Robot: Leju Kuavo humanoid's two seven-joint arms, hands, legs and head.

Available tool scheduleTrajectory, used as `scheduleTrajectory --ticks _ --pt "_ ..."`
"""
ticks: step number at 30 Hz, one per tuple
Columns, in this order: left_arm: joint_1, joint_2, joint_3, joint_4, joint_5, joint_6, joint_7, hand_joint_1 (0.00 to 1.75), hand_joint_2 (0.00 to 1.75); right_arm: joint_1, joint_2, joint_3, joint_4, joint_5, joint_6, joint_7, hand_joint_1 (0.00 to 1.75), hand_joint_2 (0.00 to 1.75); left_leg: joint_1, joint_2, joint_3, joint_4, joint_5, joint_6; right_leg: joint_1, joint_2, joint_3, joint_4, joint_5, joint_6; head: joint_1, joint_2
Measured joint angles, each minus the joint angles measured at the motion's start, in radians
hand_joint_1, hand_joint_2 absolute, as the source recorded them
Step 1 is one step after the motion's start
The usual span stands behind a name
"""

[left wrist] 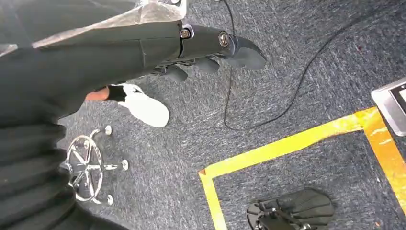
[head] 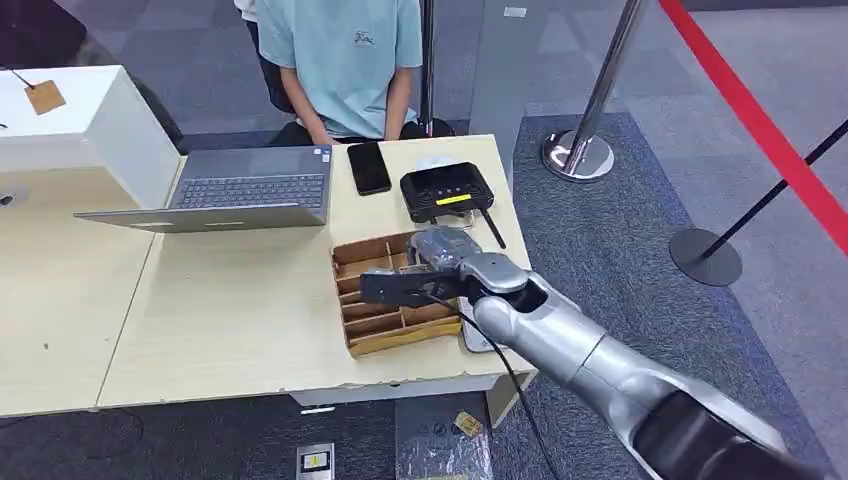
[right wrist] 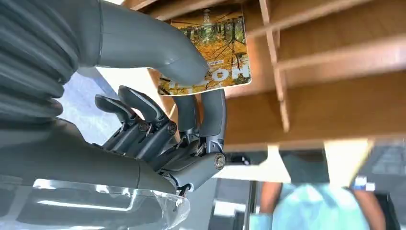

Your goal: Pass the card to the sensor for recognition and then transmit it.

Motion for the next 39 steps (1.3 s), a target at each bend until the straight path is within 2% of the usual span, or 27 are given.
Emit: scheduleTrajectory --ticks 5,10,12,23,27,31,33,39 --pt "-0.001 0.000 0.000 0.000 -0.008 0.000 0.000 0.00 1.75 -0.066 0.008 -0.008 0.000 0.007 0.002 0.000 1.75 1.75 0.000 0.000 0.000 0.000 0.000 0.000 0.000 0.000 0.000 0.000 0.000 0.000 0.000 0.000" --pt "-0.002 0.000 0.000 0.000 -0.008 0.000 -0.001 0.00 1.75 -0.081 0.010 -0.009 0.000 0.009 0.003 0.000 1.75 1.75 0.000 0.000 0.000 0.000 0.000 0.000 0.000 0.000 0.000 0.000 0.000 0.000 0.000 0.000" --pt "-0.008 0.000 0.000 0.000 -0.009 0.000 0.000 0.00 1.75 -0.154 0.021 -0.010 0.000 0.011 0.008 0.001 1.75 1.75 0.000 0.000 0.000 0.000 0.000 0.000 0.000 0.000 0.000 0.000 0.000 0.000 0.000 0.000" --pt "-0.026 -0.005 0.000 0.000 -0.024 -0.005 0.006 0.00 1.75 -0.315 0.054 -0.003 0.043 0.046 0.015 -0.015 1.75 1.75 0.000 0.000 0.000 0.000 0.000 0.000 0.000 0.000 0.000 0.000 0.000 0.000 0.000 0.000" --pt "-0.035 -0.008 0.000 0.000 -0.034 -0.013 0.016 0.00 1.75 -0.350 0.068 0.004 0.107 0.112 -0.051 -0.044 1.75 1.75 0.000 -0.001 0.000 0.000 0.000 0.000 0.000 0.000 0.000 0.000 0.000 0.000 0.000 0.000" --pt "-0.039 -0.009 -0.001 0.000 -0.044 -0.015 0.023 0.00 1.75 -0.363 0.071 0.011 0.161 0.273 -0.216 -0.044 1.75 1.75 0.000 -0.001 0.000 0.000 0.000 0.000 0.000 0.000 0.000 0.000 0.000 0.000 0.000 0.000" --pt "-0.039 -0.010 -0.001 0.000 -0.046 -0.015 0.023 0.00 1.75 -0.362 0.068 0.010 0.181 0.335 -0.274 -0.043 1.75 1.75 0.000 0.000 0.000 0.001 0.000 0.000 0.000 0.000 0.000 0.000 0.000 0.000 0.000 0.000" --pt "-0.039 -0.011 -0.001 0.000 -0.053 -0.015 0.030 0.00 1.75 -0.350 0.047 0.000 0.221 0.482 -0.342 -0.052 1.75 1.75 0.000 0.000 0.000 0.000 0.000 0.000 0.000 0.000 0.000 0.000 0.000 0.000 0.000 0.000"
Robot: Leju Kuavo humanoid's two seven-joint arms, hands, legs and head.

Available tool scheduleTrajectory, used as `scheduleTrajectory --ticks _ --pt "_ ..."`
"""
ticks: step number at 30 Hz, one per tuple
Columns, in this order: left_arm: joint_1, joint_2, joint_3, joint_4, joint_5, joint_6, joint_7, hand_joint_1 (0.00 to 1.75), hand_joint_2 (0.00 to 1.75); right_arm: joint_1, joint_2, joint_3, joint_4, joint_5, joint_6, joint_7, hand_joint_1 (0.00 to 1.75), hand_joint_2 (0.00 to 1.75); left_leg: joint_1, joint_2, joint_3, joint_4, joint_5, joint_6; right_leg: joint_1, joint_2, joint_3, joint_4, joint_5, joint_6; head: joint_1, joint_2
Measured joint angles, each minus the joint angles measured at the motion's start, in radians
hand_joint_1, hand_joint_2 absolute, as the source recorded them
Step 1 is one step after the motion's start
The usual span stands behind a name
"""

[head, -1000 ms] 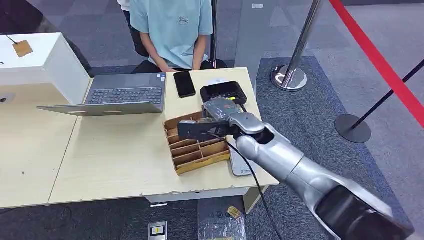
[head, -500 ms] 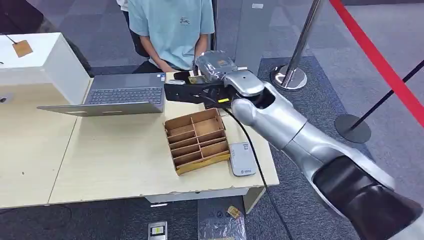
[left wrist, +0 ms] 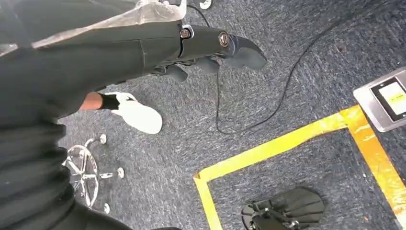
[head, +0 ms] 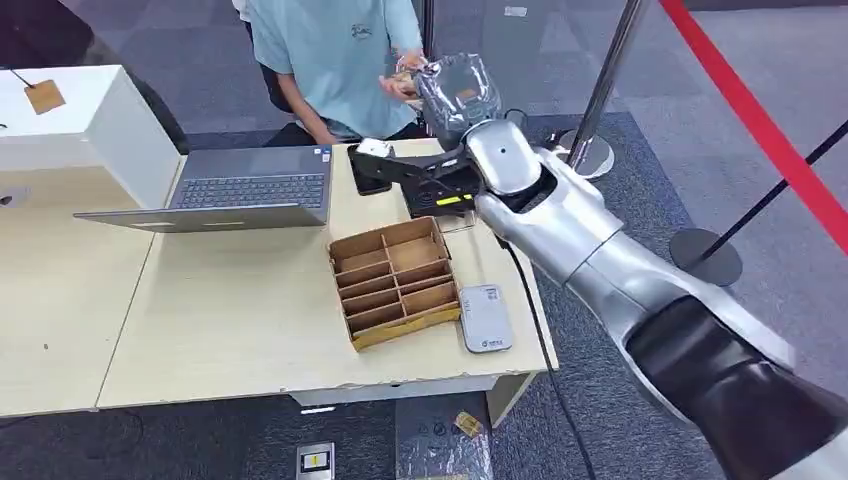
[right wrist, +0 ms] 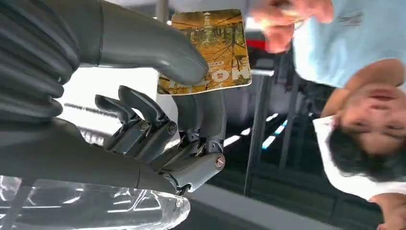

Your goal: Pass the card to the sensor for recognition and then transmit it.

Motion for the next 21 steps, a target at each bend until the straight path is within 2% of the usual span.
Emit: scheduleTrajectory --ticks 5,11,12,13,21 --pt "0.001 0.000 0.000 0.000 -0.009 0.000 0.004 0.00 1.75 0.017 -0.026 -0.008 0.023 0.137 -0.034 -0.009 1.75 1.75 0.000 0.000 0.000 0.000 0.000 0.000 0.000 0.000 0.000 0.000 0.000 0.000 0.000 0.000" --pt "0.003 0.000 0.000 0.000 -0.012 0.000 0.005 0.00 1.75 0.046 -0.046 -0.023 0.042 0.156 -0.031 -0.020 1.75 1.75 0.000 0.000 0.000 0.000 0.000 0.000 0.000 0.000 0.000 0.000 0.000 0.000 0.000 0.000" --pt "0.003 0.000 0.000 0.000 -0.012 0.000 0.005 0.00 1.75 0.051 -0.048 -0.026 0.046 0.157 -0.030 -0.021 1.52 1.75 0.000 0.000 0.000 0.000 0.000 0.000 0.000 0.000 0.000 0.000 0.000 0.000 0.000 0.000" --pt "0.003 0.000 -0.001 0.000 -0.012 0.000 0.005 0.00 1.75 0.056 -0.051 -0.027 0.048 0.157 -0.029 -0.023 0.03 1.75 0.000 0.000 0.000 0.000 0.000 0.000 0.000 0.000 0.000 0.000 0.000 0.000 0.000 0.000" --pt "0.003 -0.005 -0.001 0.000 -0.016 0.000 0.004 0.00 1.75 0.083 -0.059 -0.048 0.061 0.158 -0.023 -0.024 0.00 1.75 0.000 0.000 0.000 0.000 0.000 0.000 0.000 0.000 0.000 0.000 0.000 0.000 0.000 0.000"
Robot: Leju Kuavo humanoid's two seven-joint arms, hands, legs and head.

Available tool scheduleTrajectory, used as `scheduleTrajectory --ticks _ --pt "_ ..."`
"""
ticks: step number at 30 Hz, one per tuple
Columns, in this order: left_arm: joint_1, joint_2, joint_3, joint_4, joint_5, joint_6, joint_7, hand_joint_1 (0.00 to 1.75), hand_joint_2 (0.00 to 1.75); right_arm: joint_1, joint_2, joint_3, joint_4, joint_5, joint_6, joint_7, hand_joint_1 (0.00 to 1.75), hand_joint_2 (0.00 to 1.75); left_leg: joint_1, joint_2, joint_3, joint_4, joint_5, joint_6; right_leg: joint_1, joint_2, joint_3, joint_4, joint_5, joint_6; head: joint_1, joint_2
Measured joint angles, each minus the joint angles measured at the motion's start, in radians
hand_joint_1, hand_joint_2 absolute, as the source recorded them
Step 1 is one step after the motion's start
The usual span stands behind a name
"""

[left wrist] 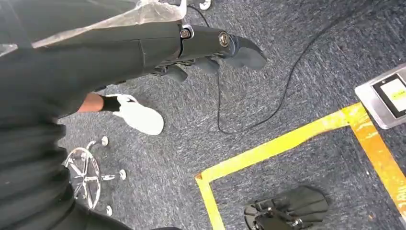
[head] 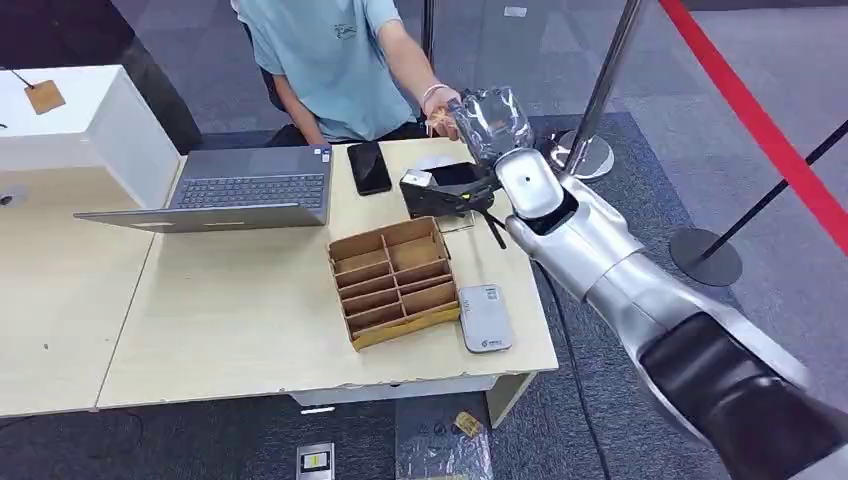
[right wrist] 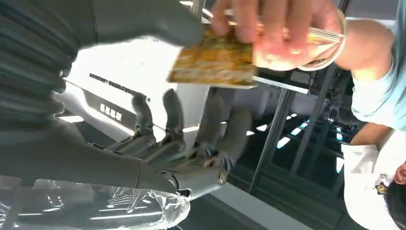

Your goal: Pass the card to the sensor for recognition and then transmit it.

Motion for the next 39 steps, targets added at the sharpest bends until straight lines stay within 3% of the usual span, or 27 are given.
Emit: scheduleTrajectory --ticks 13,18,27,34,39 --pt "-0.002 -0.003 -0.005 0.000 0.002 -0.004 0.000 0.00 1.75 0.031 0.006 -0.036 -0.048 -0.005 -0.018 -0.007 0.00 1.75 0.000 0.000 0.000 0.000 0.000 0.000 0.000 0.000 0.000 0.000 0.000 0.000 0.000 0.000" --pt "0.005 -0.003 -0.005 0.000 0.017 0.006 -0.011 0.00 1.75 0.076 -0.027 -0.075 -0.142 -0.054 -0.002 0.027 0.00 1.75 0.000 0.000 0.001 0.000 0.000 0.000 0.000 0.000 0.000 0.000 0.000 0.000 0.000 0.000" --pt "0.041 0.000 -0.005 0.000 0.047 0.018 -0.023 0.00 1.75 0.181 -0.182 -0.209 -0.420 -0.148 0.083 0.112 0.00 1.75 0.000 0.000 0.001 0.002 0.000 0.000 0.000 0.000 0.000 -0.002 0.000 0.000 0.000 0.000" --pt "0.050 0.002 0.000 0.000 0.076 0.026 -0.041 0.00 1.75 0.276 -0.343 -0.348 -0.637 -0.176 0.131 0.153 0.00 1.75 0.000 0.000 0.001 0.002 0.000 0.000 0.000 0.000 0.001 -0.002 0.000 0.001 0.000 0.000" --pt "0.052 0.002 0.005 0.000 0.098 0.031 -0.051 0.00 1.75 0.399 -0.474 -0.492 -0.772 -0.242 0.135 0.182 0.00 1.75 0.000 -0.001 0.001 0.002 -0.001 0.001 0.000 0.000 0.001 -0.002 0.000 0.001 0.001 0.000"
